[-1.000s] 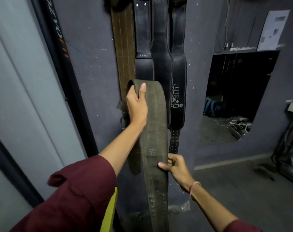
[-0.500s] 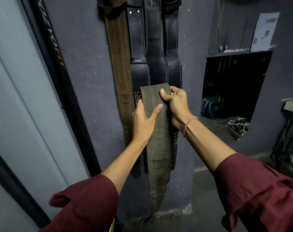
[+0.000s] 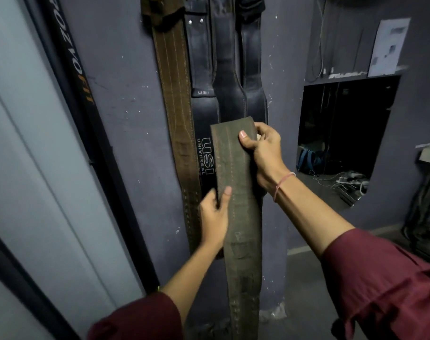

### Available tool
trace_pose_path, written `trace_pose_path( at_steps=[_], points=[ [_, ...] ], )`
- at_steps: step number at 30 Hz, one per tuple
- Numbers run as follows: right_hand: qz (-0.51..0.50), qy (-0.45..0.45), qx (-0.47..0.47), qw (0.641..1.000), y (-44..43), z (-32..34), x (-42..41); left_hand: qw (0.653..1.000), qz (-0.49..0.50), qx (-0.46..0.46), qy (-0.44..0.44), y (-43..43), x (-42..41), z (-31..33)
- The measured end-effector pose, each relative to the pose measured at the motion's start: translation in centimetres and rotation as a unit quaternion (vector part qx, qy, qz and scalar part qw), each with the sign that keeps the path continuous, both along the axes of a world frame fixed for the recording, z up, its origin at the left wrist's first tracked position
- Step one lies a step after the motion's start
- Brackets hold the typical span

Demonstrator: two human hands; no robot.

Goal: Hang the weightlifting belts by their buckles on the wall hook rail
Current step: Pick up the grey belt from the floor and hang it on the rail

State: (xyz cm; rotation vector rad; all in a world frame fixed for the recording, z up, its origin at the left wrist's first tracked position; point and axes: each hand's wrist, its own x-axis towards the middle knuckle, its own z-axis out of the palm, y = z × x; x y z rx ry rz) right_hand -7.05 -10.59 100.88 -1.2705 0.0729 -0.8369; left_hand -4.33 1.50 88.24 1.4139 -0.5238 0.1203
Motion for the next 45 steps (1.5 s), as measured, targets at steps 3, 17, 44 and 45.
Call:
trace_pose_path(
  at_steps=[3, 17, 44, 45],
  points=[
    [0.019, -0.005, -0.028, 0.999, 0.4, -1.2, -0.4, 1.000, -0.016, -0.025, 0.009, -0.6, 1.4, 6.3],
    [0.073, 0.025, -0.014, 0.997, -0.5, -1.0, -2.6, 0.957, -0.224, -0.147, 0.115, -1.5, 2.0, 12.6],
    [0.149, 0.176, -0.082, 0.970, 0.7, -17.0, -4.2, 0.982, -0.020, -0.166, 0.089, -0.8, 2.9, 12.5],
    [0.148, 0.198, -0.083, 0.965, 0.9, -18.6, -4.4, 0.983, -0.021, -0.165, 0.080, -0.7, 2.9, 12.5]
  ],
)
